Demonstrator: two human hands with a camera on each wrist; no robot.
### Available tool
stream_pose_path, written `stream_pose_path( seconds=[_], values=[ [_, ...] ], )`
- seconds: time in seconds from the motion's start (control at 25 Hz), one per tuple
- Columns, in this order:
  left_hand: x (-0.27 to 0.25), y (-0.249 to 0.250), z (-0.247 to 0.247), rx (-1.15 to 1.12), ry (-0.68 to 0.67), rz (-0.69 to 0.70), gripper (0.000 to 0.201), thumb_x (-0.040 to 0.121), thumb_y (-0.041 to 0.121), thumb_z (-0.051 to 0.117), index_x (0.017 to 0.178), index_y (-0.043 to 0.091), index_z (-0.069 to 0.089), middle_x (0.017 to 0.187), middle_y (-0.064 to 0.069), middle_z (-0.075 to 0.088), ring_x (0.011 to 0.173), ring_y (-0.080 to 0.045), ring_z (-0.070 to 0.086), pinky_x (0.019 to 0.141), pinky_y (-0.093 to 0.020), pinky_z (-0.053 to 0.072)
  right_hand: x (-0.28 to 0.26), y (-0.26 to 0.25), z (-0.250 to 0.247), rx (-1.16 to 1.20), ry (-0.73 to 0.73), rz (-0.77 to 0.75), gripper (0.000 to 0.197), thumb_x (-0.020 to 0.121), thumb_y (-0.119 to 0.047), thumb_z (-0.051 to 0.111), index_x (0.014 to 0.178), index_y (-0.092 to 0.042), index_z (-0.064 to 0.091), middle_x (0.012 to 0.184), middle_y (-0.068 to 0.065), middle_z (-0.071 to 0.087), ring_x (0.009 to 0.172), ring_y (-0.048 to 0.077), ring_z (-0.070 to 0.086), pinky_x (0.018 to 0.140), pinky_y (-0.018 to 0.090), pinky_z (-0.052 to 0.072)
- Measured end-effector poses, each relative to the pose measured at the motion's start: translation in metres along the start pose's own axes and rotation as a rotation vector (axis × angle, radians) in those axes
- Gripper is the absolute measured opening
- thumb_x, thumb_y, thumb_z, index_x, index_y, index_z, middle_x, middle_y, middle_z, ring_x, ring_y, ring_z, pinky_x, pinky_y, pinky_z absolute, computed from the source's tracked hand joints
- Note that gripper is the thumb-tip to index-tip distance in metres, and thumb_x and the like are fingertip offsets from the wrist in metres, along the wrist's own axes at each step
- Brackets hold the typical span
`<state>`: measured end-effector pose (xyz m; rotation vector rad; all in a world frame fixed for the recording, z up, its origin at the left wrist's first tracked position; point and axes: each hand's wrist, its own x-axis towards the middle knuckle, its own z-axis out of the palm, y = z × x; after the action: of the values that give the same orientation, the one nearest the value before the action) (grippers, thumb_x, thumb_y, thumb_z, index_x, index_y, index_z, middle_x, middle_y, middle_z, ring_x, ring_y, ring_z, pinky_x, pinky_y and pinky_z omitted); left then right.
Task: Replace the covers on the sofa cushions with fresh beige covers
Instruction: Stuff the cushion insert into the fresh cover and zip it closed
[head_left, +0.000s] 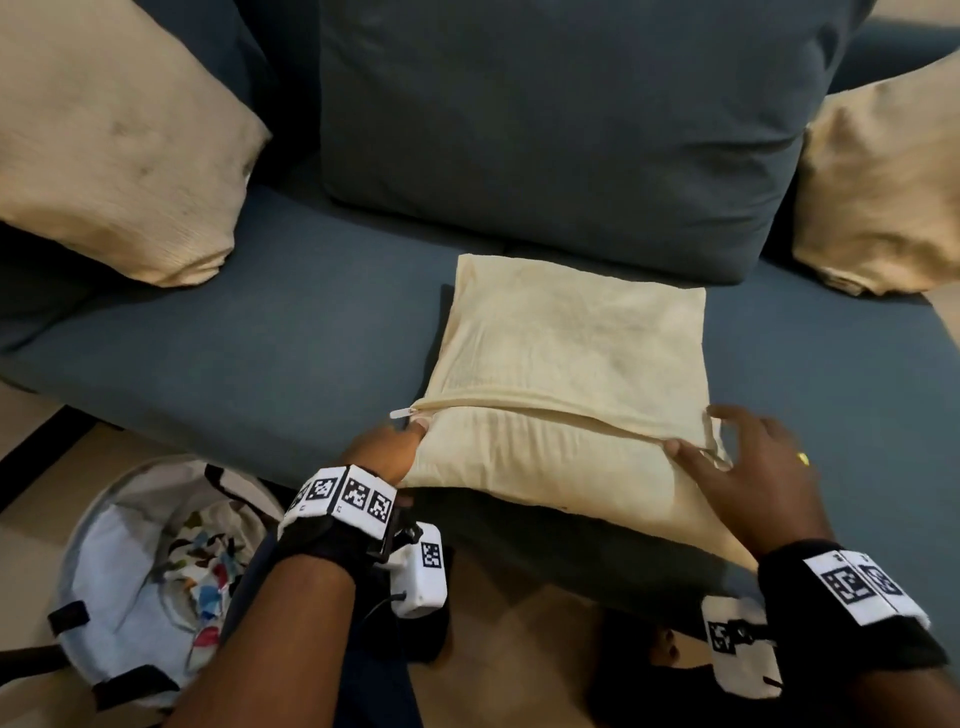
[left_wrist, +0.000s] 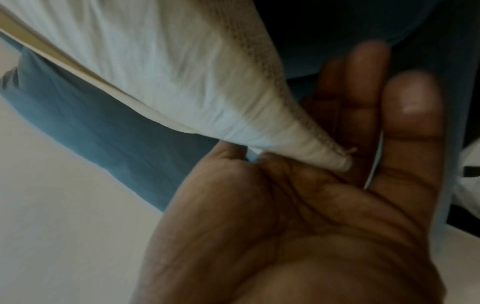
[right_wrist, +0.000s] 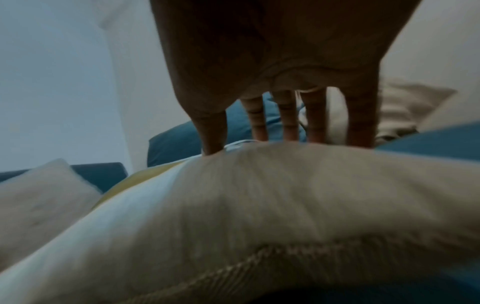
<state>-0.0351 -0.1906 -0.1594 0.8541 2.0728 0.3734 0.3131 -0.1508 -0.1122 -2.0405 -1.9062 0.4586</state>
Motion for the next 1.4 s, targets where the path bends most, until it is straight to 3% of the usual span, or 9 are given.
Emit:
stream_pose_path(
  seconds=[0.12,0.32,0.48,0.72,0.92,1.0,1.08,1.2,1.4],
  values=[
    [-0.002,-0.01,0.008,-0.239,-0.043,-0.062,0.052,0.097,0.049,0.054,0.106,-0.002,0.061,0.077,-0.014,0.066,0.056,-0.022,0.064,0.052,-0.031,0.056,-0.008,0.022,-0.005,0.462,-0.364,0.364,0.057,0.083,-0.051,0.071,0.129,-0.021,0.056,0.119,0.009,0.068,0.099,0.026,0.067,0.081,0.043,0.056],
    [-0.01,-0.014,-0.008,-0.428,0.0,-0.027,0.027,0.103,0.031,0.05,0.109,0.008,0.062,0.095,-0.014,0.063,0.075,-0.023,0.063,0.052,-0.032,0.054,-0.008,0.045,-0.022,0.696,-0.631,0.433,0.051,0.069,-0.041,0.082,0.087,0.0,0.06,0.056,0.006,0.05,0.045,0.011,0.042,0.047,0.025,0.034],
    [-0.043,0.02,-0.05,-0.829,0.017,0.196,0.021,0.103,0.022,0.051,0.112,0.009,0.065,0.092,-0.007,0.069,0.082,-0.022,0.065,0.066,-0.039,0.059,-0.012,0.031,-0.06,1.132,-0.32,0.193,0.073,0.043,-0.061,0.093,0.076,-0.003,0.065,0.062,0.01,0.045,0.049,0.014,0.042,0.046,0.026,0.041],
    [-0.096,0.113,-0.115,-0.928,-0.001,0.713,0.031,0.104,0.032,0.044,0.108,0.016,0.07,0.118,0.003,0.072,0.109,-0.014,0.065,0.084,-0.038,0.053,0.009,-0.023,-0.151,1.501,-0.013,-0.2,0.035,0.097,-0.043,0.053,0.073,-0.019,0.06,0.062,-0.005,0.051,0.058,0.009,0.049,0.061,0.024,0.045],
    [-0.047,0.134,-0.069,-0.691,-0.056,0.738,0.054,0.096,0.064,0.042,0.143,0.038,0.045,0.136,0.014,0.056,0.121,-0.017,0.054,0.093,-0.044,0.045,0.037,-0.021,-0.127,1.225,0.122,-0.119,0.023,0.1,-0.039,0.054,0.105,-0.02,0.067,0.095,-0.006,0.068,0.083,0.008,0.062,0.075,0.034,0.047],
    [-0.013,0.112,-0.021,-0.399,-0.13,0.683,0.102,0.067,0.085,0.06,0.152,0.037,0.03,0.143,0.012,0.047,0.128,-0.015,0.049,0.103,-0.042,0.042,0.047,0.002,-0.083,0.785,-0.023,-0.022,0.045,0.091,-0.04,0.067,0.131,-0.025,0.057,0.125,-0.003,0.061,0.11,0.011,0.059,0.09,0.036,0.044],
    [0.024,0.082,0.023,-0.246,-0.171,0.661,0.125,0.053,0.074,0.081,0.154,0.024,0.026,0.144,0.003,0.05,0.128,-0.017,0.051,0.11,-0.042,0.042,0.053,0.032,-0.036,0.337,-0.261,0.039,0.079,0.086,-0.038,0.075,0.152,-0.024,0.034,0.15,0.006,0.044,0.135,0.024,0.044,0.107,0.035,0.037],
    [0.055,0.067,0.045,-0.317,-0.095,0.506,0.087,0.069,0.068,0.075,0.135,0.018,0.049,0.123,-0.004,0.064,0.11,-0.022,0.063,0.096,-0.041,0.052,0.06,0.051,0.0,0.343,-0.296,0.104,0.086,0.09,-0.035,0.071,0.157,-0.019,0.019,0.151,0.004,0.039,0.135,0.026,0.042,0.111,0.034,0.031],
    [0.054,0.079,0.019,-0.212,-0.112,0.394,0.036,0.1,0.036,0.055,0.095,0.002,0.063,0.065,-0.007,0.066,0.052,-0.015,0.059,0.056,-0.029,0.047,0.074,0.058,0.003,0.614,-0.2,0.271,0.067,0.072,-0.015,0.086,0.131,-0.013,0.054,0.112,0.006,0.07,0.099,0.033,0.067,0.075,0.042,0.053]
  ],
)
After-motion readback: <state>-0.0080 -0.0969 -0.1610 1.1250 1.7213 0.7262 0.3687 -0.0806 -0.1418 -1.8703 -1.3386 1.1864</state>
